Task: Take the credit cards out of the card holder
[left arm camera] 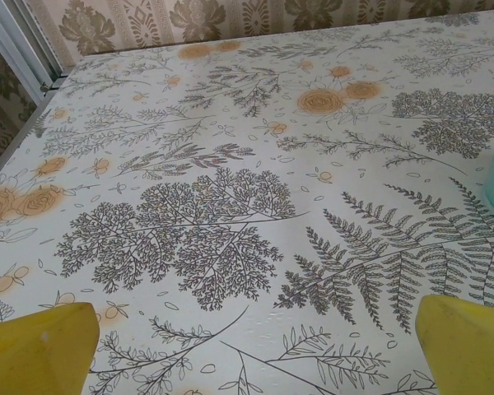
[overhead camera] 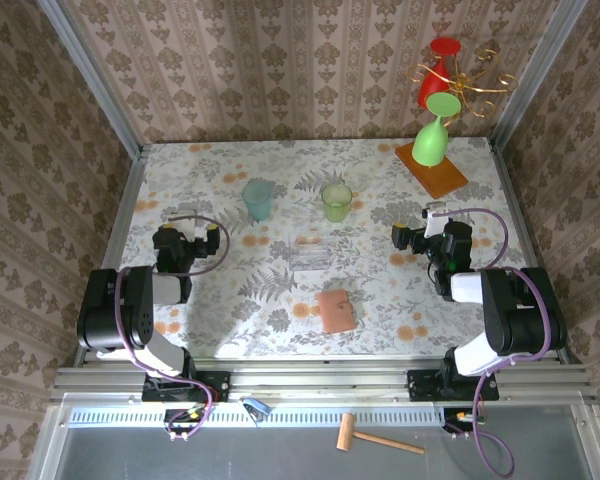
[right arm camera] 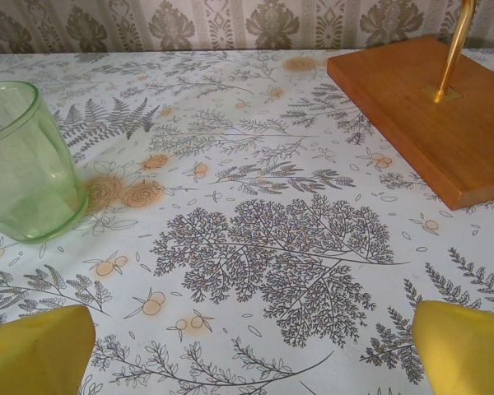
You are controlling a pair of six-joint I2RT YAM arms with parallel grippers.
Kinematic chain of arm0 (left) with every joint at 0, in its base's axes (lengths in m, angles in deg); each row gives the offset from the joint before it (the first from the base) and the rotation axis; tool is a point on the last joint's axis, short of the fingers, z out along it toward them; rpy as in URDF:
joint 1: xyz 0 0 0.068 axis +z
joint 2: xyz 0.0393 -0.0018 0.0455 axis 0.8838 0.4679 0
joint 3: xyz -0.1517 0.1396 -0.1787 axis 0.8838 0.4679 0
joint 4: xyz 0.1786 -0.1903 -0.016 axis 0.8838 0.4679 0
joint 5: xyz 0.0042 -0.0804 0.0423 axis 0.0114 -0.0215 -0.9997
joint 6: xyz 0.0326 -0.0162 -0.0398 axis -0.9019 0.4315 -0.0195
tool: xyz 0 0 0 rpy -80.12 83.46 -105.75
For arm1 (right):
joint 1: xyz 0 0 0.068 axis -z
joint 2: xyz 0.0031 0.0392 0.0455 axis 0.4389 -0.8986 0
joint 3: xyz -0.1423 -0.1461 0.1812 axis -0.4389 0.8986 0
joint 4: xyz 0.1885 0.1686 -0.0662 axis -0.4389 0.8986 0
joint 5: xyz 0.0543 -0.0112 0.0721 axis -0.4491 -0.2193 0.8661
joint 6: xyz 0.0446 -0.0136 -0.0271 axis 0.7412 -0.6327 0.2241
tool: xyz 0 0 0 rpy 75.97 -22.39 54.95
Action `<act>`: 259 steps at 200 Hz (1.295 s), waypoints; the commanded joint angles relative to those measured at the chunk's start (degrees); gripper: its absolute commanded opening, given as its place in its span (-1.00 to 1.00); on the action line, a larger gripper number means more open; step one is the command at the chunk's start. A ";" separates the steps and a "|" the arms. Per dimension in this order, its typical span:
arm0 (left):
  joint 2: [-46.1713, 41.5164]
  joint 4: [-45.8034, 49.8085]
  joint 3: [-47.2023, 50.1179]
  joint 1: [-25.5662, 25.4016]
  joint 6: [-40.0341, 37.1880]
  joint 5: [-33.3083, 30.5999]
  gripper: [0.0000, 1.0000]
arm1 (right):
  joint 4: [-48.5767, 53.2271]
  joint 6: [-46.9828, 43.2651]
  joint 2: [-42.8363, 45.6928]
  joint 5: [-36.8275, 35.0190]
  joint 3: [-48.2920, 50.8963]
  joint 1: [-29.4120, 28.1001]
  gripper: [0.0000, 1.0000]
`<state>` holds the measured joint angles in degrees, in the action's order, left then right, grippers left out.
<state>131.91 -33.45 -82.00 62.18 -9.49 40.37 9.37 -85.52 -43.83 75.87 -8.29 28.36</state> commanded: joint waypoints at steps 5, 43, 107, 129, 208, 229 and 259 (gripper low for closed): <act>-0.35 0.04 -0.58 0.44 0.80 -0.98 1.00 | -2.05 -0.63 -0.39 1.02 0.77 -0.09 1.00; -0.50 0.14 -0.43 -0.05 0.63 -2.71 1.00 | -1.57 -0.98 0.02 1.32 0.69 -0.18 1.00; -6.18 5.49 -0.76 -1.10 0.05 -4.72 1.00 | -0.70 -1.96 1.76 -0.71 1.09 -1.44 1.00; -9.30 9.02 -1.07 -1.52 -0.42 -5.36 1.00 | -1.11 -2.04 1.89 -0.91 1.39 -1.54 1.00; -19.01 21.40 -3.10 -4.68 0.60 -6.15 1.00 | 1.87 -1.53 2.06 -1.94 -0.21 -1.54 1.00; -22.45 25.91 -3.97 -5.27 1.67 -5.60 1.00 | 4.08 -1.35 2.21 -2.24 -1.39 -1.55 1.00; -26.42 32.11 -5.28 -6.28 3.69 -4.69 1.00 | 18.45 -2.72 5.36 -0.45 -7.51 -1.62 1.00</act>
<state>108.24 -8.54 -84.91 56.67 -8.27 34.64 15.53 -86.66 -42.21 75.22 -9.58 27.09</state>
